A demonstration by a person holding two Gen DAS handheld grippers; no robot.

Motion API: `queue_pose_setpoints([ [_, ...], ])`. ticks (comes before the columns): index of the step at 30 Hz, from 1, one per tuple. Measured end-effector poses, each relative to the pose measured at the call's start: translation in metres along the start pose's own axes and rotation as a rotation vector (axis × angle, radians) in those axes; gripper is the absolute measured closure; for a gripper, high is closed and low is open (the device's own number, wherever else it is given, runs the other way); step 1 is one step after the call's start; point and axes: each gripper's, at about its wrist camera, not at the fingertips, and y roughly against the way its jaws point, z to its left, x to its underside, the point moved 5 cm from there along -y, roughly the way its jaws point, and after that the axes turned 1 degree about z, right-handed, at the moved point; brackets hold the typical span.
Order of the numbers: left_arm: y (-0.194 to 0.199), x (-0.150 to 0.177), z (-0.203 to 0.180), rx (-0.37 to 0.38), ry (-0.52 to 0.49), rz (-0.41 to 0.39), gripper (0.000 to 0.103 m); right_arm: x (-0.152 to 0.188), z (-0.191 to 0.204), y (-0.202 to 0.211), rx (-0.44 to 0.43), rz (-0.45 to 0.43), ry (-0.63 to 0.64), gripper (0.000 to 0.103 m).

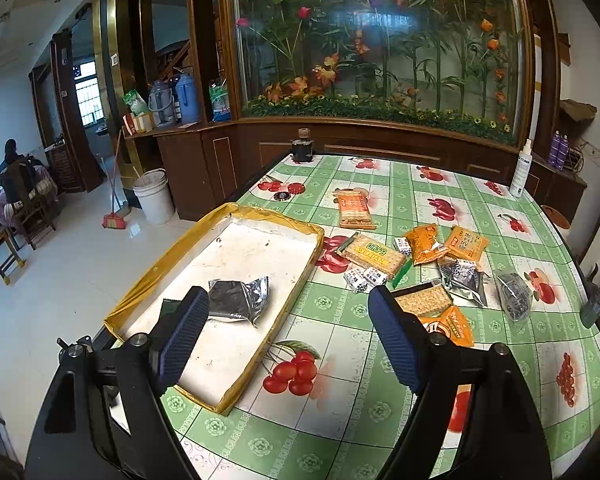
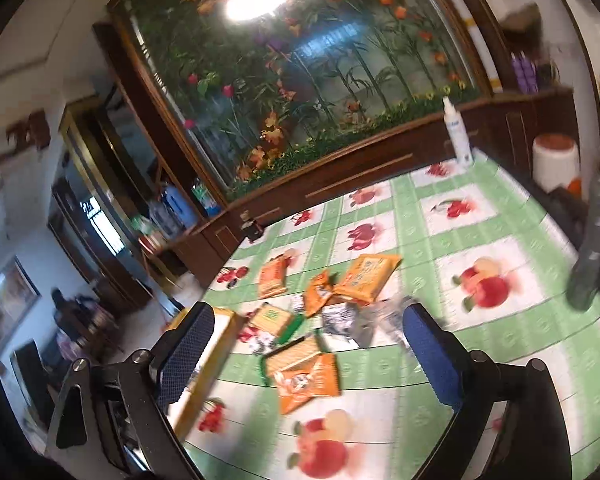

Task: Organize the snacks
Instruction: 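Move both tools back over the snacks on the table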

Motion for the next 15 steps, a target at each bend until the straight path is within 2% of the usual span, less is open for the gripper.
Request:
queue_pose_setpoints([
  [4,-0.003,0.002,-0.003,0.007,0.004,0.013,0.021,0.001,-0.014,0.005,-0.003,0.013,0.008,0.012],
  [7,-0.005,0.003,-0.008,0.01,-0.005,0.021,0.021,0.007,-0.024,0.004,-0.017,0.006,-0.016,0.011],
  [9,-0.007,0.003,-0.009,0.01,-0.009,0.026,0.021,0.016,-0.024,-0.004,0.012,0.03,0.006,0.01],
  [12,-0.015,0.007,-0.01,0.017,-0.007,0.042,0.018,0.029,-0.019,-0.02,0.008,0.084,0.047,0.01],
  [15,-0.036,0.018,-0.006,0.044,0.018,0.106,0.016,0.053,-0.01,-0.046,-0.006,0.173,0.121,0.01],
])
